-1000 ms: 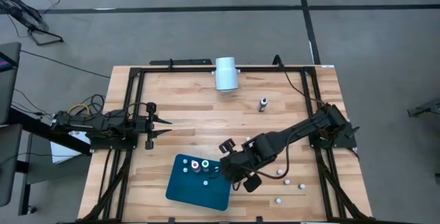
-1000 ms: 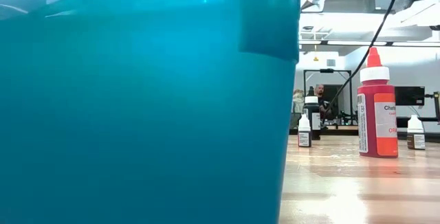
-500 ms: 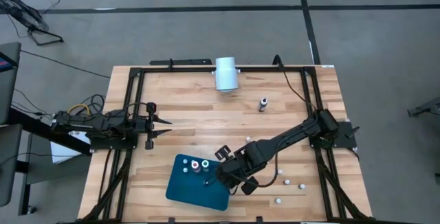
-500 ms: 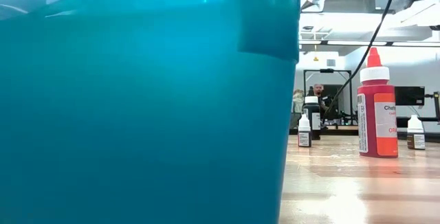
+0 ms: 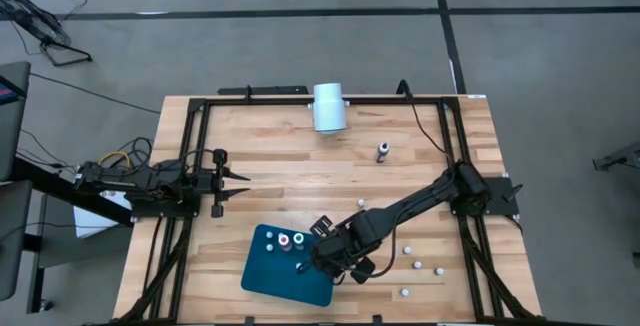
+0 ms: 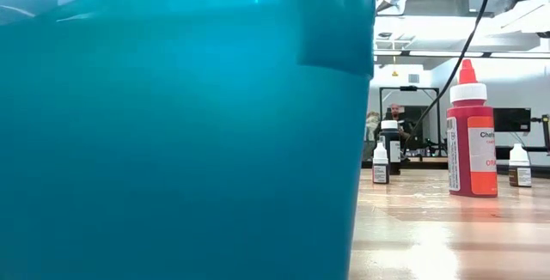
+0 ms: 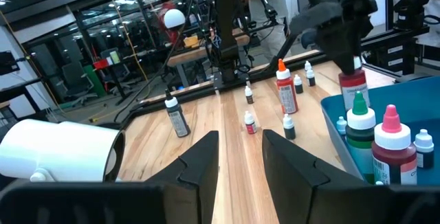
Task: Pick & Place food coloring
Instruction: Put the large red food coloring bottle into the blue bin, then put the large black food coloring bottle into the blue bin
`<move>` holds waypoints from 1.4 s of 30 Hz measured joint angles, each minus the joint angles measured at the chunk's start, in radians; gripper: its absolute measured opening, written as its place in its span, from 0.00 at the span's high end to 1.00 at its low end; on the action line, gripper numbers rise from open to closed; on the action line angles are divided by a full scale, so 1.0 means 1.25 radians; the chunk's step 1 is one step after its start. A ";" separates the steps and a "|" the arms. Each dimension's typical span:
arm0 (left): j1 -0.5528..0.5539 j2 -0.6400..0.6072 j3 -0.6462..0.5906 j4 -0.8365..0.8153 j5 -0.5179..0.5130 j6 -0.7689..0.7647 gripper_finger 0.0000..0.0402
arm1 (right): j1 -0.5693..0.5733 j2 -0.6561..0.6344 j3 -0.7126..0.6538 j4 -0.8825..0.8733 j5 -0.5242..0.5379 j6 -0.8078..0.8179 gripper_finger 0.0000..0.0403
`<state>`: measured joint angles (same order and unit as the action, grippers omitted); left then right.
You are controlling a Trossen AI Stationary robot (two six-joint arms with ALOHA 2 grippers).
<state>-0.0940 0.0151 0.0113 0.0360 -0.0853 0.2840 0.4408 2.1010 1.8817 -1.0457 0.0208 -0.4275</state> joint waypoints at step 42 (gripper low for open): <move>0.000 0.000 0.000 0.000 0.000 0.000 0.74 | 0.009 0.011 0.006 -0.018 0.154 0.017 0.67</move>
<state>-0.0937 0.0151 0.0113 0.0360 -0.0853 0.2840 0.4515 2.1147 1.8895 -1.0685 0.2130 -0.4057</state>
